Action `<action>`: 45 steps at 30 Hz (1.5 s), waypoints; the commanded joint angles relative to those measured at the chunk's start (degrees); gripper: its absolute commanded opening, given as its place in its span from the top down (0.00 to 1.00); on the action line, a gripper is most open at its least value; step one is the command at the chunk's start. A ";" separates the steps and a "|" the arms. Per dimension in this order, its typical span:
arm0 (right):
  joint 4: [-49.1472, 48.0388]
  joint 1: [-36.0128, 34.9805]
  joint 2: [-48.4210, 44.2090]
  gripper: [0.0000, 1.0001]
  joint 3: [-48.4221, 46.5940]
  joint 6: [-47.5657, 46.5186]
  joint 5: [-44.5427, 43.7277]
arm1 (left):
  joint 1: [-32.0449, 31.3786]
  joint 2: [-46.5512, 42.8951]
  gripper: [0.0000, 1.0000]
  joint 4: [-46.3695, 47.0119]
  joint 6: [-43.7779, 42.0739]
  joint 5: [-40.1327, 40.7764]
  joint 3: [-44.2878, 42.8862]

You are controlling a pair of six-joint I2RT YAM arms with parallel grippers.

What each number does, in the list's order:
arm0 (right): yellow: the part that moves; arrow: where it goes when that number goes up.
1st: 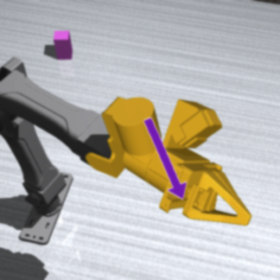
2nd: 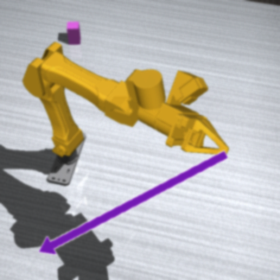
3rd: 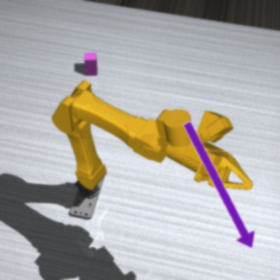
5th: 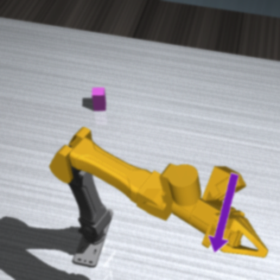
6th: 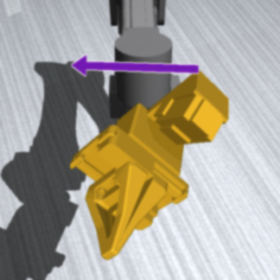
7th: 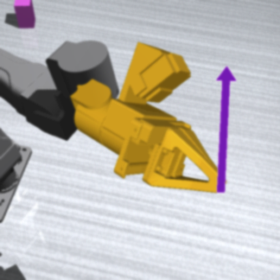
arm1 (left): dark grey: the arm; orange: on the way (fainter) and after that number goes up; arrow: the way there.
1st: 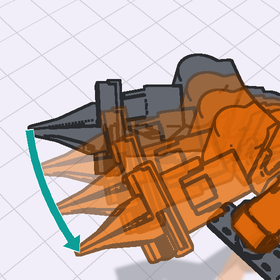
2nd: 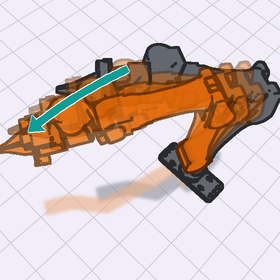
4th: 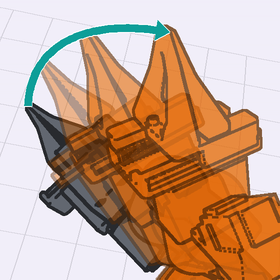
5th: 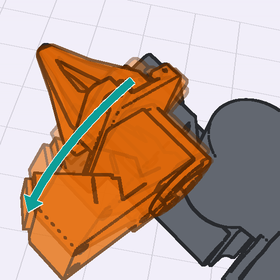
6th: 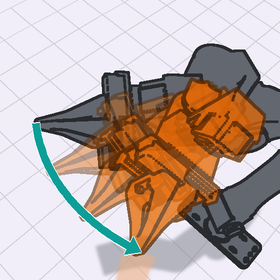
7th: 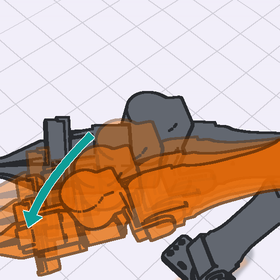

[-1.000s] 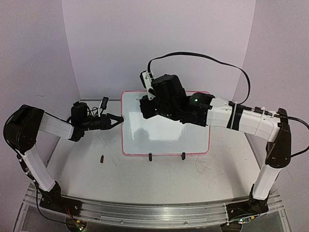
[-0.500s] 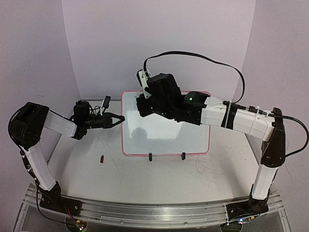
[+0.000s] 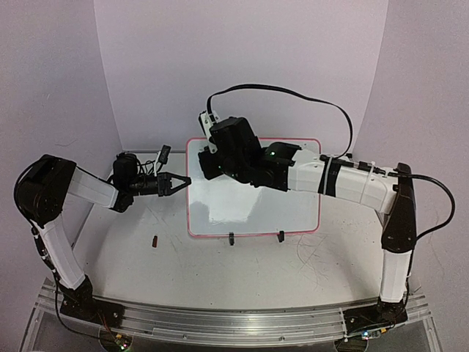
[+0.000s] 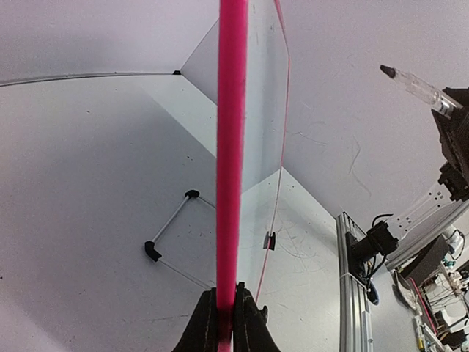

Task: Write a sentence on the whiteboard
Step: Hold the whiteboard at the center of the board, then write a sentence on the whiteboard.

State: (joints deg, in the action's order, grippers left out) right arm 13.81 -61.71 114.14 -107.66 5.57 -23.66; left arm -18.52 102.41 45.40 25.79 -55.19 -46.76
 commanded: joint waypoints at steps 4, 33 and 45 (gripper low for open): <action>-0.98 -0.25 1.09 1.00 -3.31 -0.63 -1.77 | -1.52 -3.34 1.00 1.26 -8.60 6.07 3.18; 1.12 -0.66 6.84 1.00 -9.67 -0.63 -5.07 | -3.01 -4.18 1.00 1.27 -14.45 10.39 4.83; 2.10 -0.67 8.63 1.00 -11.57 -0.49 -3.97 | -3.01 -4.21 1.00 1.25 -14.40 10.26 4.97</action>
State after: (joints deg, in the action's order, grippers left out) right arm 15.26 -62.08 121.67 -116.53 5.39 -27.57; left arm -20.64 99.29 46.11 16.23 -47.81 -42.59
